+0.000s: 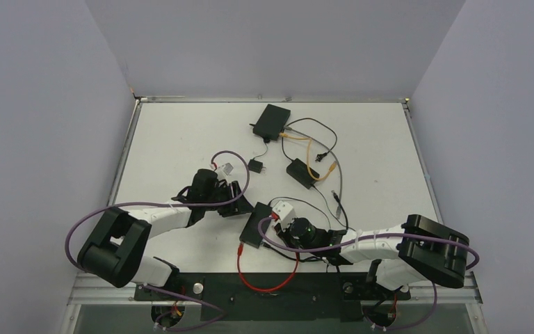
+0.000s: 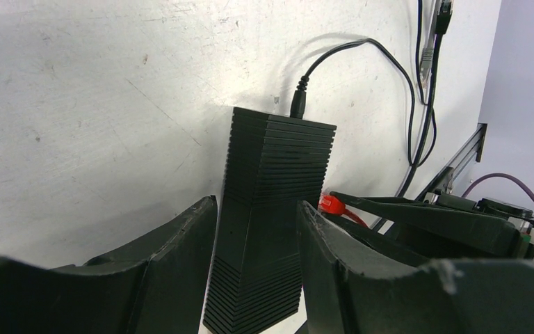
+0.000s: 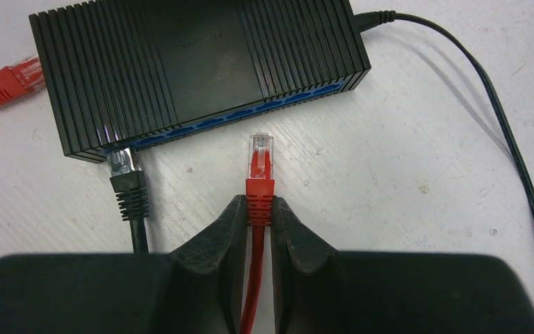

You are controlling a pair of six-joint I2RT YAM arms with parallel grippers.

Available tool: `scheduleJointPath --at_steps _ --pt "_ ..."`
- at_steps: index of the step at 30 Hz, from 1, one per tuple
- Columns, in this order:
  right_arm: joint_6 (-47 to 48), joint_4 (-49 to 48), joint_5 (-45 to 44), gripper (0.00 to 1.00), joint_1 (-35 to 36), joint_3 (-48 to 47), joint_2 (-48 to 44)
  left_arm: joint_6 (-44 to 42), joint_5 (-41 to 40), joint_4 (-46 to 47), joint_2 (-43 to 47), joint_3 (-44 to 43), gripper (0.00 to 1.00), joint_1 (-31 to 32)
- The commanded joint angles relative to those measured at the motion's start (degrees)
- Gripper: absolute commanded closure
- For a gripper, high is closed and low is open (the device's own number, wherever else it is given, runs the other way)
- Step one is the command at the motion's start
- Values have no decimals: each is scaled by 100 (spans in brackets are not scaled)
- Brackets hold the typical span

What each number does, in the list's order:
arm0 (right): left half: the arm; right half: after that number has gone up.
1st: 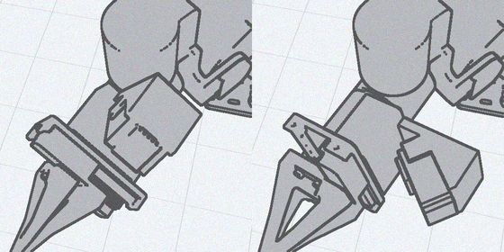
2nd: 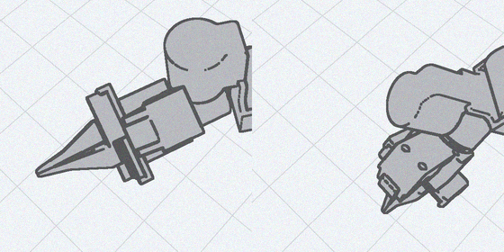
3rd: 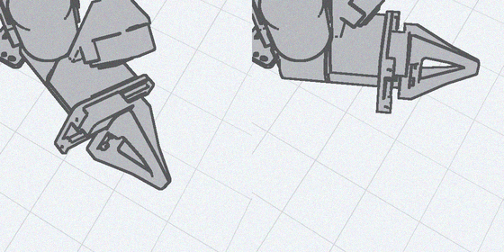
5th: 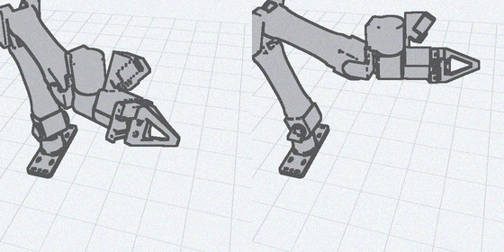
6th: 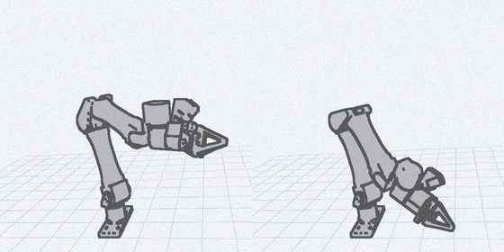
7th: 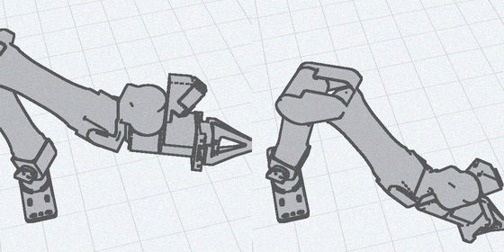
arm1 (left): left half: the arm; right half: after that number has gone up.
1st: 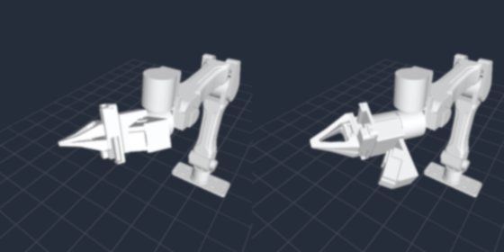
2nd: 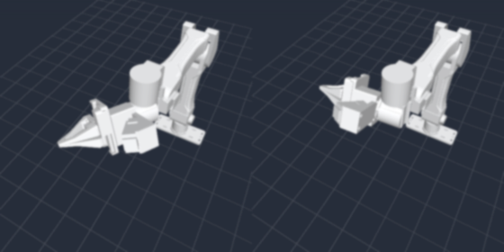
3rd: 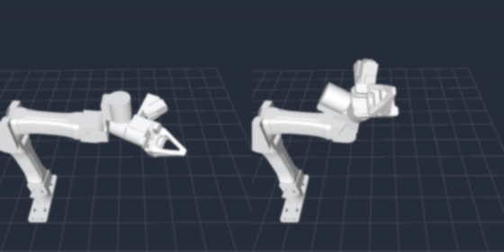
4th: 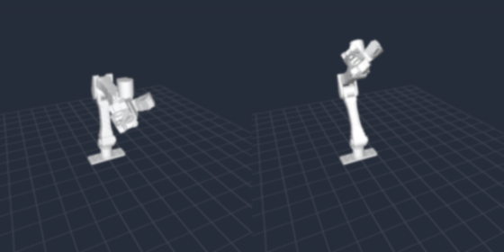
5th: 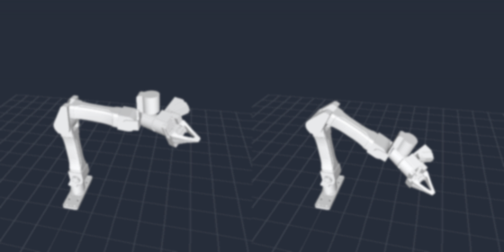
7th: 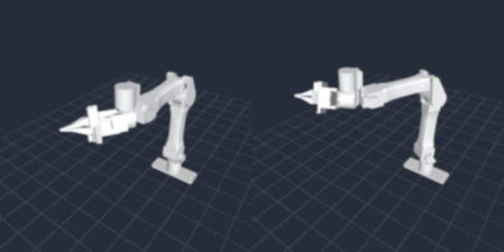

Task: Insert the plug into the switch port
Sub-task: Insert the connector into the switch port.

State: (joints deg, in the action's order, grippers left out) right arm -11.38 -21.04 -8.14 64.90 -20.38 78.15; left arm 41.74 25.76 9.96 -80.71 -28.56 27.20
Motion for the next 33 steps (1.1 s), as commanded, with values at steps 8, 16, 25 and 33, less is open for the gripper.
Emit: scheduleJointPath --at_steps 8,16,25,33 --pt "139 -358 191 100 -7 -260 200 -191 345 277 -227 -264 57 -1" --pt "183 -409 197 100 -4 -254 150 -239 394 251 -261 -218 58 89" --pt "249 -411 269 100 12 -331 243 -267 429 212 -298 -177 58 157" --pt "292 -448 269 100 29 -364 263 -321 421 128 -301 -198 61 228"
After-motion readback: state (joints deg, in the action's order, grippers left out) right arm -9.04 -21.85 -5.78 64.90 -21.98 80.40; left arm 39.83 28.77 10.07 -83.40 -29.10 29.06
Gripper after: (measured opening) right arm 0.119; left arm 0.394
